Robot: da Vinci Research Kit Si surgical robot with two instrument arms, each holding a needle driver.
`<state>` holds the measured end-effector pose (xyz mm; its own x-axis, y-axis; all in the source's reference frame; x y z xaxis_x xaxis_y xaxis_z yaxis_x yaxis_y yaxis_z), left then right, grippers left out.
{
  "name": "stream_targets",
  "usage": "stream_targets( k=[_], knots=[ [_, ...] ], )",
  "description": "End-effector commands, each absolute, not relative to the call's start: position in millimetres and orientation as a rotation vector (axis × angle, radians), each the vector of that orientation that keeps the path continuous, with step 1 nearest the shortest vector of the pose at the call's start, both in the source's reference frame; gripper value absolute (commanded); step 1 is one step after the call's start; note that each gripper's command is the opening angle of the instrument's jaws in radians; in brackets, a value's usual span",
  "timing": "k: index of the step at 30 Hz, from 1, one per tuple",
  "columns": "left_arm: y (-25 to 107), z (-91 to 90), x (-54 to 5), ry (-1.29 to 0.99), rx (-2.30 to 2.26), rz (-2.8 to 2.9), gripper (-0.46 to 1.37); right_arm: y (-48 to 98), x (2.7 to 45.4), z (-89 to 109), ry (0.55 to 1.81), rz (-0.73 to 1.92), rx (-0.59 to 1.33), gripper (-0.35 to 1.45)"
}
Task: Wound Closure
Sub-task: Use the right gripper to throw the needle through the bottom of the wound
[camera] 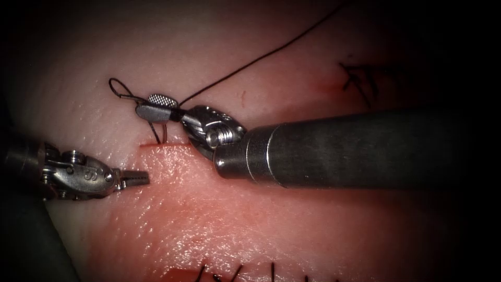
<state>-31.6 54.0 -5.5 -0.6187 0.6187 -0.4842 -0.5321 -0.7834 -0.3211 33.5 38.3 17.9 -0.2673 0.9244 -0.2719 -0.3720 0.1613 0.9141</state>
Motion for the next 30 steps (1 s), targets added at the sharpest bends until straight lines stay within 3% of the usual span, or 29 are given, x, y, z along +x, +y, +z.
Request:
stream_targets(
  k=[1,3,5,8,23,30],
  knots=[
    [54.0,-5.5,-31.6,-0.197,-0.78,2.355,-0.35,38.3,33.5,17.9,1.257,1.408,0.615,0.32],
    [54.1,-5.5,-31.7,-0.197,-0.78,2.355,-0.35,38.3,33.5,17.9,1.257,1.413,0.62,0.43],
    [54.1,-5.5,-31.7,-0.197,-0.78,2.355,-0.35,38.3,33.5,17.9,1.259,1.398,0.607,0.8],
    [54.1,-5.5,-32.0,-0.203,-0.781,2.347,-0.35,38.5,33.3,17.7,1.263,1.365,0.581,1.1],
    [54.2,-5.4,-32.2,-0.206,-0.787,2.351,-0.35,38.7,32.3,15.4,1.188,1.164,0.422,1.05],
    [54.1,-5.5,-32.2,-0.206,-0.787,2.351,-0.35,38.3,33.0,14.5,1.105,1.024,0.219,1.04]
  ],
)
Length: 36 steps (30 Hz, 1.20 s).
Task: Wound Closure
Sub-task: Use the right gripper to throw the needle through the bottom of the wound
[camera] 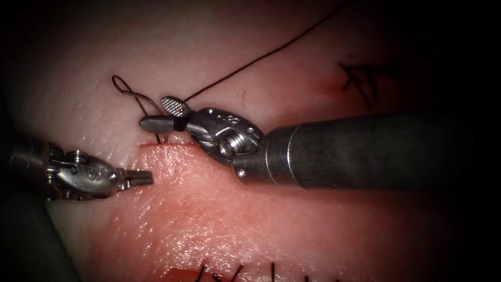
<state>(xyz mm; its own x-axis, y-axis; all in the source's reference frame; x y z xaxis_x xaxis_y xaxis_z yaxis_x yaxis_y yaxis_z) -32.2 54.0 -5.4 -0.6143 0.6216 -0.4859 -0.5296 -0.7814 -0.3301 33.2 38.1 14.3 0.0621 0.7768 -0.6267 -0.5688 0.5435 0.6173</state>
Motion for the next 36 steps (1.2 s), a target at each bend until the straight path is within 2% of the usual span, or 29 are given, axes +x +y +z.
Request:
stream_targets(
  k=[1,8,10,12,21,26,29,30,32,36],
  knots=[
    [54.0,-5.5,-32.2,-0.206,-0.787,2.351,-0.35,38.3,33.1,14.4,1.098,1.013,0.205,1.03],
    [54.0,-5.5,-32.1,-0.207,-0.788,2.352,-0.35,38.3,34.4,13.9,1.024,0.903,0.061,0.99],
    [53.9,-5.5,-32.1,-0.206,-0.788,2.352,-0.35,38.2,34.8,13.9,1.014,0.89,0.042,0.96],
    [53.9,-5.6,-32.1,-0.206,-0.788,2.352,-0.35,38.0,35.2,14.0,0.994,0.877,0.013,0.84],
    [53.7,-5.7,-31.8,-0.206,-0.791,2.359,-0.35,37.7,35.7,15.6,0.919,0.859,-0.039,0.84],
    [53.6,-5.7,-31.8,-0.206,-0.791,2.36,-0.35,38.1,35.9,15.6,0.901,0.856,-0.059,0.76],
    [53.6,-5.7,-31.7,-0.206,-0.791,2.36,-0.35,38.1,36.2,15.5,0.898,0.863,-0.066,0.4],
    [53.6,-5.7,-31.7,-0.206,-0.791,2.36,-0.35,38.0,36.4,15.5,0.891,0.865,-0.066,-0.16],
    [53.6,-5.7,-31.7,-0.206,-0.792,2.36,-0.35,37.9,36.5,15.6,0.88,0.863,-0.061,-0.35],
    [53.5,-5.8,-31.6,-0.206,-0.792,2.361,-0.35,37.9,36.4,15.8,0.829,0.871,-0.055,-0.35]
  ],
)
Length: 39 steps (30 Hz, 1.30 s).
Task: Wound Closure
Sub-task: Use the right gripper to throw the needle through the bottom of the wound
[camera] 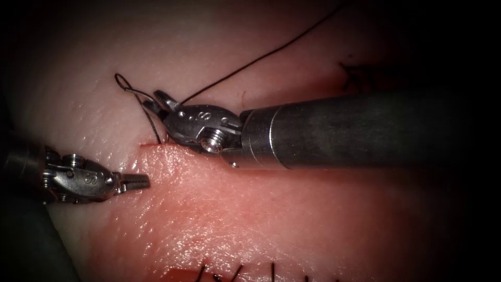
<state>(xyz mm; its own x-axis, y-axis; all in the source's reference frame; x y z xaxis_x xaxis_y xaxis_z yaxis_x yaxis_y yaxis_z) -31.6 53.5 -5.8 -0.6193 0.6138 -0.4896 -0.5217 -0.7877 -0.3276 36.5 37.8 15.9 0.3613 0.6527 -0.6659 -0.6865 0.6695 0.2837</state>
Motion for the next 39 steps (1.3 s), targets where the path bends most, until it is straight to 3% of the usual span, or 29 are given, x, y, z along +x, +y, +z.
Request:
stream_targets(
  k=[1,6,13,17,27,34,39],
  knots=[
    [53.5,-5.8,-31.6,-0.207,-0.792,2.361,-0.35,37.9,36.2,15.9,0.82,0.881,-0.065,-0.35],
    [53.2,-6.0,-31.6,-0.211,-0.793,2.355,-0.35,38.2,35.4,15.9,0.869,0.863,-0.036,-0.35],
    [52.4,-6.6,-31.7,-0.212,-0.793,2.355,-0.35,39.6,33.9,15.7,1.074,0.675,0.065,-0.35],
    [52.2,-6.7,-31.7,-0.211,-0.792,2.355,-0.35,41.5,33.3,15.9,1.213,0.574,0.272,-0.35],
    [51.3,-7.5,-31.8,-0.213,-0.793,2.356,-0.35,42.8,33.6,18.2,1.398,0.402,0.421,-0.35],
    [50.9,-8.1,-31.6,-0.218,-0.794,2.356,-0.35,43.1,33.4,20.4,1.405,0.312,0.44,-0.35],
    [51.0,-8.1,-31.4,-0.22,-0.795,2.357,-0.35,44.6,32.8,19.8,1.363,0.203,0.339,-0.35]
  ],
)
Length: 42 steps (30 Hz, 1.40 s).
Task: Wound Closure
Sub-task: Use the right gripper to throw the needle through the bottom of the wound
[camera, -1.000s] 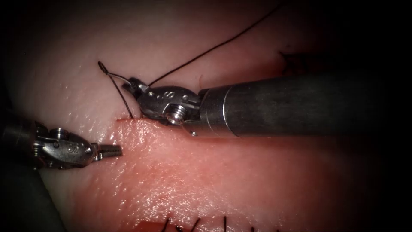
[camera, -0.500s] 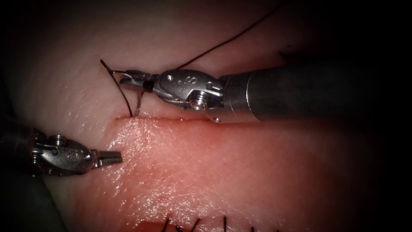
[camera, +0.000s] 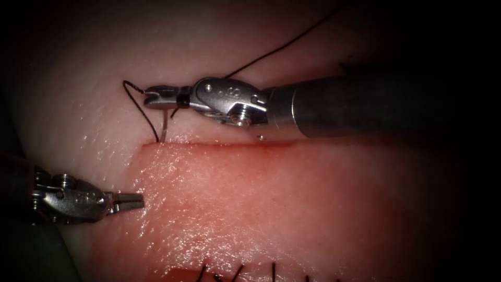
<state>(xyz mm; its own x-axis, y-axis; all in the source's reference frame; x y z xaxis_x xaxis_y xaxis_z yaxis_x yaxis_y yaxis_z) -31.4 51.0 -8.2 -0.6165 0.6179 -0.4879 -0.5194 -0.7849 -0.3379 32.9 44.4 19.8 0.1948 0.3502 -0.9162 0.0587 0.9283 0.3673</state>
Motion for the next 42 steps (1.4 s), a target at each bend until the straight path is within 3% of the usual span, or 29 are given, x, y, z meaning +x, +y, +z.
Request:
stream_targets(
  k=[1,8,16,24,42],
  knots=[
    [51.0,-8.1,-31.4,-0.22,-0.795,2.357,-0.35,44.8,32.8,19.6,1.356,0.189,0.329,-0.35],
    [51.3,-7.9,-31.6,-0.219,-0.795,2.356,-0.35,44.6,33.1,19.2,1.367,0.137,0.346,-0.35],
    [50.9,-7.4,-32.0,-0.21,-0.795,2.357,-0.35,43.5,34.1,20.5,1.515,0.226,0.424,-0.35],
    [49.7,-6.8,-31.7,-0.201,-0.796,2.372,-0.35,44.3,34.9,21.4,1.583,0.346,0.491,-0.35],
    [50.1,-5.1,-32.0,-0.208,-0.799,2.362,-0.35,47.0,34.6,22.1,1.534,0.332,0.646,-0.35]
  ],
)
